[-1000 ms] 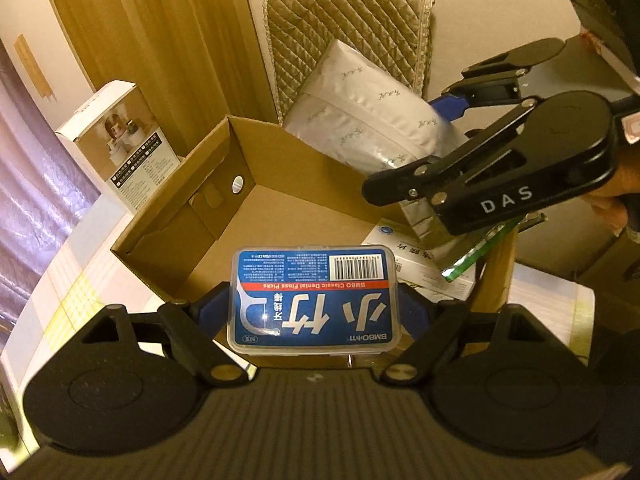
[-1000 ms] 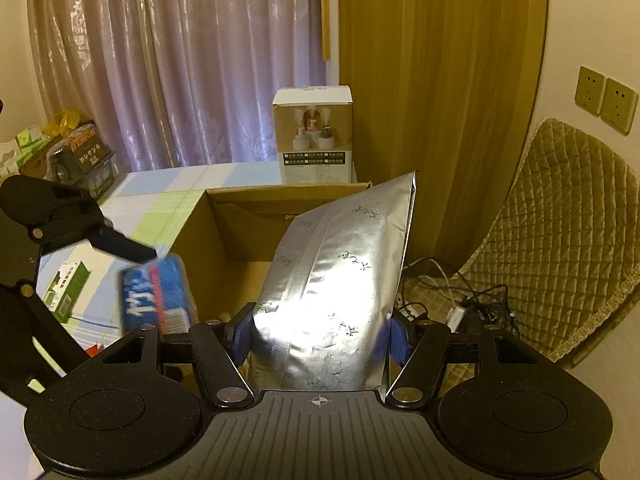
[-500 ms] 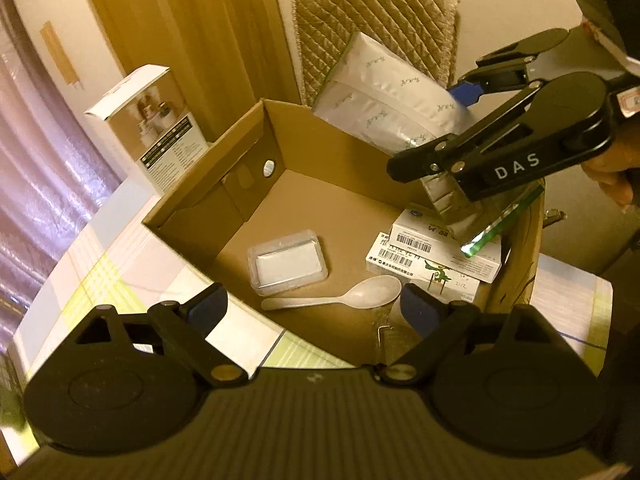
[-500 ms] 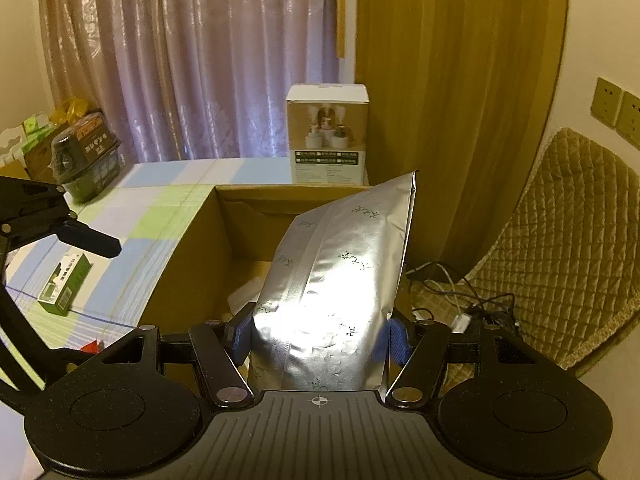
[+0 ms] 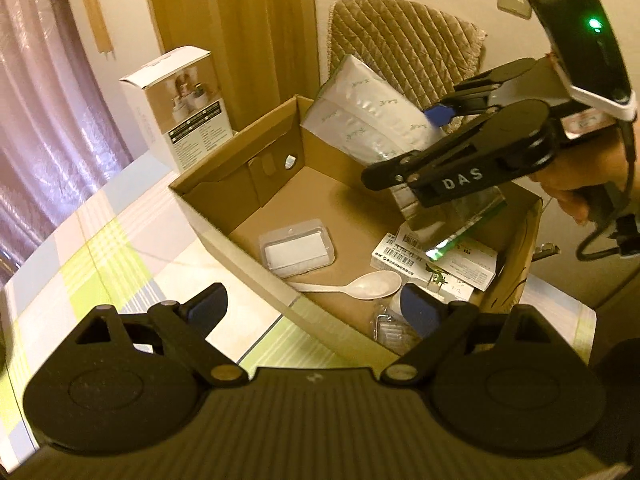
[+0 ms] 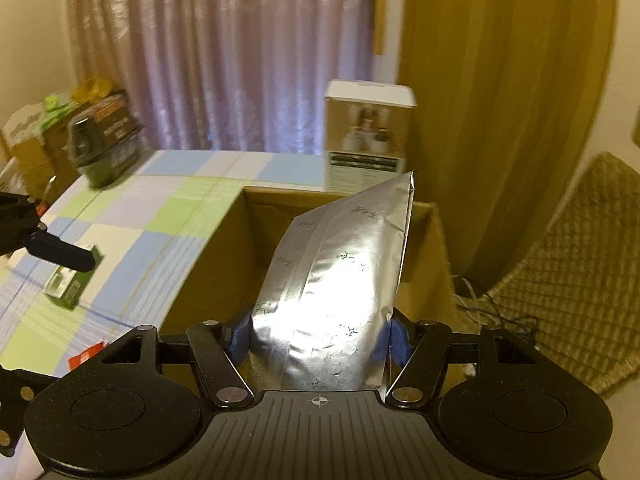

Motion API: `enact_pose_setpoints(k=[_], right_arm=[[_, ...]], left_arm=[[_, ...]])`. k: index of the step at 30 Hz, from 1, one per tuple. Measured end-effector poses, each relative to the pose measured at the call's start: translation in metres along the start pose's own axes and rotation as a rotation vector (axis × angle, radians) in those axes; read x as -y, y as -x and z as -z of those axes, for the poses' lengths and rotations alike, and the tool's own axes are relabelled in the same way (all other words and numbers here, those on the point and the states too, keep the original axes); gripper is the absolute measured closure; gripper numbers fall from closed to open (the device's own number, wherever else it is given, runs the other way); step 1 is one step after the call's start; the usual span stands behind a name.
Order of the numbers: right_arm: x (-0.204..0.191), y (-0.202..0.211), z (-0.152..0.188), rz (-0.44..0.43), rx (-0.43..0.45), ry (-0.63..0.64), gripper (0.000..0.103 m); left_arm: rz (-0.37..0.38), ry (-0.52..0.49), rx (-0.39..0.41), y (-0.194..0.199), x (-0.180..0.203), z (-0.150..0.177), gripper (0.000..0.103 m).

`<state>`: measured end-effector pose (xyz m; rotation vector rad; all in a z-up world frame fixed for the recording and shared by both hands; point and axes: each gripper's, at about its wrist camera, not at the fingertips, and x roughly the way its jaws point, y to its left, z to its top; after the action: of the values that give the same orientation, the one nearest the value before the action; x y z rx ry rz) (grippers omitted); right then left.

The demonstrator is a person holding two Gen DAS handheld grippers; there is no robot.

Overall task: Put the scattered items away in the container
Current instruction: 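Open the left tool over the box while the right tool releases the foil bag inside, then move both open tools back over the remaining table items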

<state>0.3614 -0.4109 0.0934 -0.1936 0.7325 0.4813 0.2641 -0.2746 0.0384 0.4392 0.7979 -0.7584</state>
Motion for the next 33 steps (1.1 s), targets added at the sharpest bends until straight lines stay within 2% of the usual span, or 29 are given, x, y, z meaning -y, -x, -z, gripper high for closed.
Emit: enact_pose_setpoints(k=[1,2,20,33], right_arm=[[-0.003,0.000,-0.001,0.015,0.020,0.019,0.001],[-0.005,0.002,-0.001,0.038,0.048,0.037,0.000],[-0.016,0.030,0.009,0.046,0.048,-0.010,0.000],[-0.054,0.073,0.012,0.031,0.062,0.026,0.000]], left_arm=[[-0.001,0.006,0.001,0.001,-0.002,0.001,0.012],[-0.002,0.014,0.002,0.002,-0.003,0.003,0.012],[-0.016,0.127,-0.009,0.021,-0.015,0.036,0.012],[-0.048,0.216,0.001,0.072,-0.007,0.063,0.011]])
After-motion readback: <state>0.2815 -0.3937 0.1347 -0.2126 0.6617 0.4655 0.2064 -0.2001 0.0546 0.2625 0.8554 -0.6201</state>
